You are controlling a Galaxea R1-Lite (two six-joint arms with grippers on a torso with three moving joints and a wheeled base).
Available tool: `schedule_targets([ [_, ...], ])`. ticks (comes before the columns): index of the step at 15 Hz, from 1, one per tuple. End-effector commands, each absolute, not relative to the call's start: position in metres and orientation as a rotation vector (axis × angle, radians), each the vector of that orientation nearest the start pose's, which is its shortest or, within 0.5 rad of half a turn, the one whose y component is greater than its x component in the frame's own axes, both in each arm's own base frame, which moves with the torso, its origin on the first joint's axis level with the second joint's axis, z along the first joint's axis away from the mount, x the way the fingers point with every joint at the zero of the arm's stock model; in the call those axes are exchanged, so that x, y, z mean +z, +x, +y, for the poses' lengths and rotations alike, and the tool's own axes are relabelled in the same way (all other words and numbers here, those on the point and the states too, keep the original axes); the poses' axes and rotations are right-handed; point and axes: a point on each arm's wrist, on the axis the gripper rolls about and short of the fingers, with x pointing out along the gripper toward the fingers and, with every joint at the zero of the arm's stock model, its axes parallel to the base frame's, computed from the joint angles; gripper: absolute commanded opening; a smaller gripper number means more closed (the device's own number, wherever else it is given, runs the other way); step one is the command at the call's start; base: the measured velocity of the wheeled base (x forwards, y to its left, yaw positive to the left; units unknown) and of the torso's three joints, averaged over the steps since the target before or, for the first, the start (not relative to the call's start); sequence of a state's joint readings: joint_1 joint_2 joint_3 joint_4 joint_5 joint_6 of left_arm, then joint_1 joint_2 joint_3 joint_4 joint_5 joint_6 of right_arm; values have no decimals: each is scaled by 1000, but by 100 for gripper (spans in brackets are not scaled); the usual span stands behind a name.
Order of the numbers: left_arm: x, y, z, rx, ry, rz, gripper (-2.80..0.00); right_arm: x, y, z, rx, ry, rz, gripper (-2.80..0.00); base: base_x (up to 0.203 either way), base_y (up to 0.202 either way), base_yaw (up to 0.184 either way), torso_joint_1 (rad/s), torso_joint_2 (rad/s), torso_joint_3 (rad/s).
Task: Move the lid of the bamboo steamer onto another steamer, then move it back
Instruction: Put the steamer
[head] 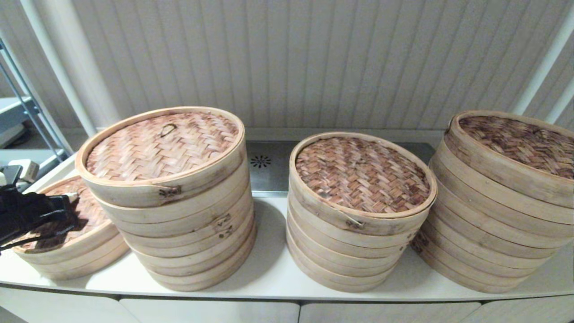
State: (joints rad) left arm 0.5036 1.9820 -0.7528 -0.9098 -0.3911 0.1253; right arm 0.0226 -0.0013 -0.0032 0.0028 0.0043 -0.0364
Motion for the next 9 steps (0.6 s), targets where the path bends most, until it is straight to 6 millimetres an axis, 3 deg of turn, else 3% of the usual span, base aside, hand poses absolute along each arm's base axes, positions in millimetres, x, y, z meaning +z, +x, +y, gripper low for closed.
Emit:
schedule_targets([
  [1,100,308,159,88,-10,290,-280,76,-23,0,27,-37,-7,-280,0,0,0,0,0,0],
  [3,100,307,158,88,-11,292,-280,76,-23,0,27,-37,-7,-280,0,0,0,0,0,0],
  [4,101,307,158,90,-10,290,0,76,-23,0,27,-37,-7,-280,0,0,0,0,0,0],
  [9,124,299,154,94,11,235,0,76,-23,0,27,-37,-7,-280,0,0,0,0,0,0],
])
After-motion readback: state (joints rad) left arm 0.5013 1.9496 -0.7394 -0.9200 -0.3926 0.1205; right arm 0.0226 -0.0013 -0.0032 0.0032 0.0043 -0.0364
